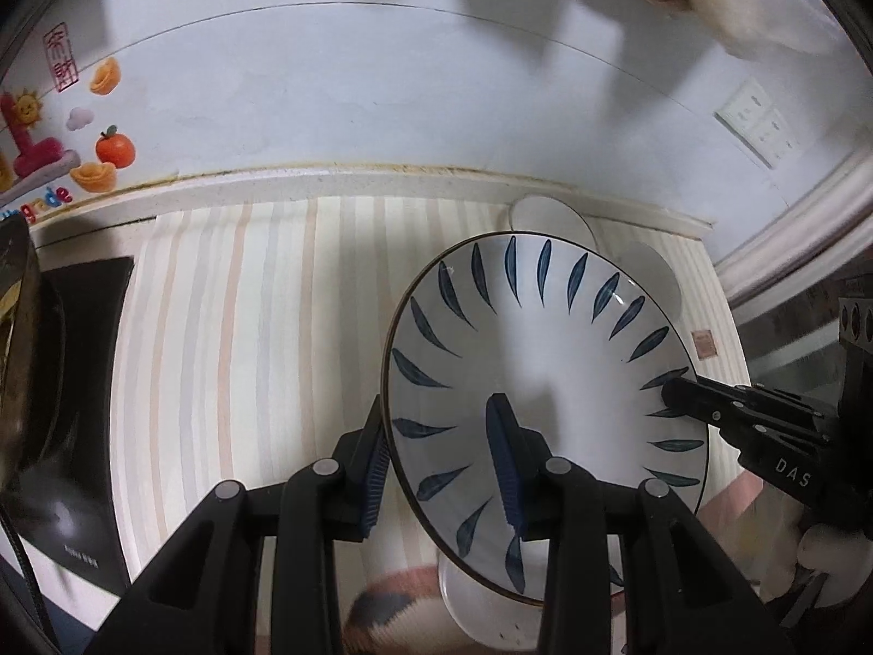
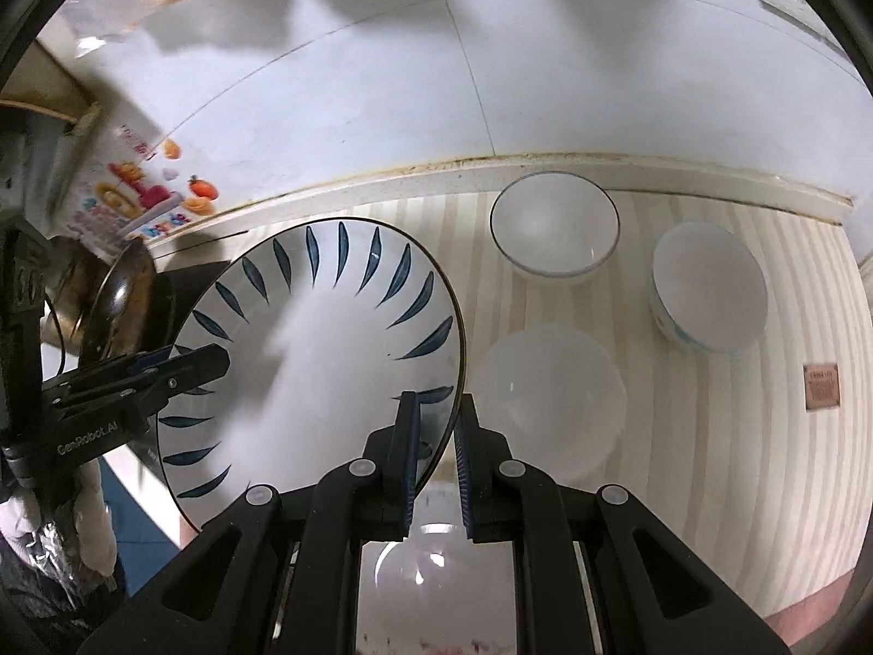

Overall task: Organize plates and bowls
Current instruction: 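Lower the blue-striped plate onto the plate stack and open the right tool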

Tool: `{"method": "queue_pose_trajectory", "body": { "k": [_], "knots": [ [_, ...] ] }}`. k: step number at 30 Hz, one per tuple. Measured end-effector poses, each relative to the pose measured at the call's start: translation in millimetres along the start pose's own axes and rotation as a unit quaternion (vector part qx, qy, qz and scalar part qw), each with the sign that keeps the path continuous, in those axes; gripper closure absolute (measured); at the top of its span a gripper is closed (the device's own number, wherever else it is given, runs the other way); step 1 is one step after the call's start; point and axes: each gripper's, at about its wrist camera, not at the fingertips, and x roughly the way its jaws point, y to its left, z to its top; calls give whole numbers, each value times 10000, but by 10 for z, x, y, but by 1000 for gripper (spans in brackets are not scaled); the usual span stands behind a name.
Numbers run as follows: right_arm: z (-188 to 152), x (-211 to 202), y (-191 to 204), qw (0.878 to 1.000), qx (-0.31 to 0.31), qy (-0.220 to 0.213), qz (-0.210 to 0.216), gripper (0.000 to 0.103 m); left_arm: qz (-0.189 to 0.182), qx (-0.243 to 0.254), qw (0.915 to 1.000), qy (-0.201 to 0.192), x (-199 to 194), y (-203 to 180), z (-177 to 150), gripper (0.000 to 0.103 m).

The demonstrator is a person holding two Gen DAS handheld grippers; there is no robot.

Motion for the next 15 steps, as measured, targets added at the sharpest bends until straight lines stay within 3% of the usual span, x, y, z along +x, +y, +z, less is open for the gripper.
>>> {"method": "queue_pose_trajectory", "body": {
  "k": [6, 15],
  "knots": [
    [-432, -174, -58, 9999, -45, 59, 84, 89, -104, -131, 9994, 297, 17, -95, -456, 71],
    [-1071, 23, -281, 9989, 30, 450, 139, 89, 32, -95, 9960, 888, 373, -243, -959, 71]
  ]
}}
